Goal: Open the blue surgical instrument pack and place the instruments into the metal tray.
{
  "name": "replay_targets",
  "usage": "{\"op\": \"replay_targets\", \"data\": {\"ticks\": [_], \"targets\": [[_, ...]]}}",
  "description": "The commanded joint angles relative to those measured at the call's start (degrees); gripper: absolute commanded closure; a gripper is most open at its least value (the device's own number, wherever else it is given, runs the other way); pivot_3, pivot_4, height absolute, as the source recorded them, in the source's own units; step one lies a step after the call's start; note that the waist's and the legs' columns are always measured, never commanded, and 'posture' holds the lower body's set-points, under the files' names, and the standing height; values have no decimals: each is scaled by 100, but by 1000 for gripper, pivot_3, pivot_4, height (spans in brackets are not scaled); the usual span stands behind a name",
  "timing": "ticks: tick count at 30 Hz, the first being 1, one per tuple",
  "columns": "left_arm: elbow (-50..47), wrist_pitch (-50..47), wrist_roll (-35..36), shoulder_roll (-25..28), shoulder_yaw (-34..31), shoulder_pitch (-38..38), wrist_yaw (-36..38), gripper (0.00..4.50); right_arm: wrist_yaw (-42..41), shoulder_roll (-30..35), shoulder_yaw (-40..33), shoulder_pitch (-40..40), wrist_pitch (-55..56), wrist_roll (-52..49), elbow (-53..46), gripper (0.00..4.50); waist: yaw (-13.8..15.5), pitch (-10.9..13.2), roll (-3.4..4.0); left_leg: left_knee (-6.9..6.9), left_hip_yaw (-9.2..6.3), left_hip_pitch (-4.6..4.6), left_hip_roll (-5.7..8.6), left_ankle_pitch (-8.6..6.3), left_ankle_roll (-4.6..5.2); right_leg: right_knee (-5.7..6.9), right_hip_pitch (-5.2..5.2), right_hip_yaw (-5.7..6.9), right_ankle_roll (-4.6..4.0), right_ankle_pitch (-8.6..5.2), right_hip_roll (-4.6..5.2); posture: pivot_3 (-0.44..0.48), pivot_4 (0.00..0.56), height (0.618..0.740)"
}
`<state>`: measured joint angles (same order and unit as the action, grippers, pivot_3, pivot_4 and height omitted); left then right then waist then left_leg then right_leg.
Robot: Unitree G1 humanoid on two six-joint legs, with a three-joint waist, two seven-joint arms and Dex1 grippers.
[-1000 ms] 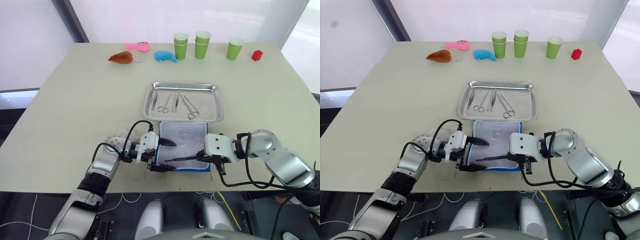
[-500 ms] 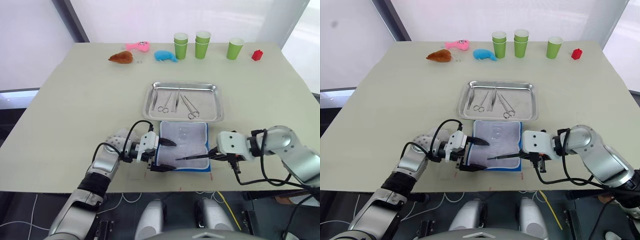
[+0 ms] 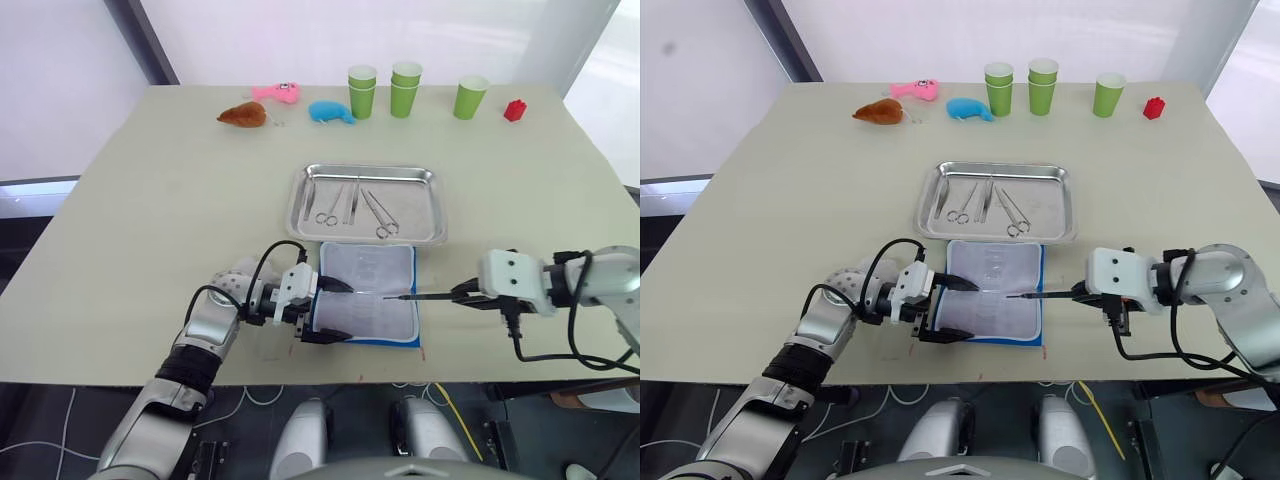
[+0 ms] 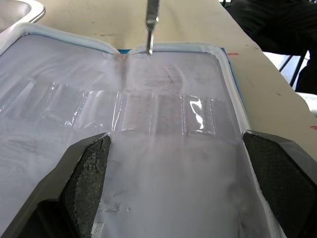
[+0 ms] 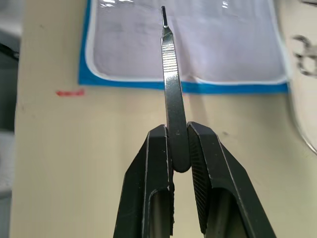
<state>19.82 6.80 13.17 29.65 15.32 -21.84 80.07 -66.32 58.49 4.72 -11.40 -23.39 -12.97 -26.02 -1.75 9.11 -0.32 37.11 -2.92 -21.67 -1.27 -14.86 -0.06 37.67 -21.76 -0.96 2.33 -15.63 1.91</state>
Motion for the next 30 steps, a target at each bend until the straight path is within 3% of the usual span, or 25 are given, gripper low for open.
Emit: {"op": "replay_targets", "data": {"ticks": [1,9,23,30], "targets": [[658,-224,-427,144,185,280,-110,0,9,11,-390,120,199,-179,-106,4461,-2,1,2,0,0,0,0,0,0,0,0,-1,0,0,0,0,150,740],[688,-212,-434,98,191,251,-140,0,704,-718,-577,-346,-226,-494,449,4461,-7,2,1,2,3,1,1,0,0,1,1,-4,-3,-2,-1,0,150,740],[571,-241,-419,149,149,331,-207,0,3339,-3005,-293,-2500,-1539,151,2468,4461,-8,0,22,0,1,1,5,1,1,10,-2,-10,-25,15,-7,0,150,740],[506,-255,-413,168,113,393,-248,0,3985,-3735,-239,-3181,-1824,374,3545,4461,-35,0,35,0,5,3,5,1,2,18,-6,-13,-28,16,-12,0,150,740]]}}
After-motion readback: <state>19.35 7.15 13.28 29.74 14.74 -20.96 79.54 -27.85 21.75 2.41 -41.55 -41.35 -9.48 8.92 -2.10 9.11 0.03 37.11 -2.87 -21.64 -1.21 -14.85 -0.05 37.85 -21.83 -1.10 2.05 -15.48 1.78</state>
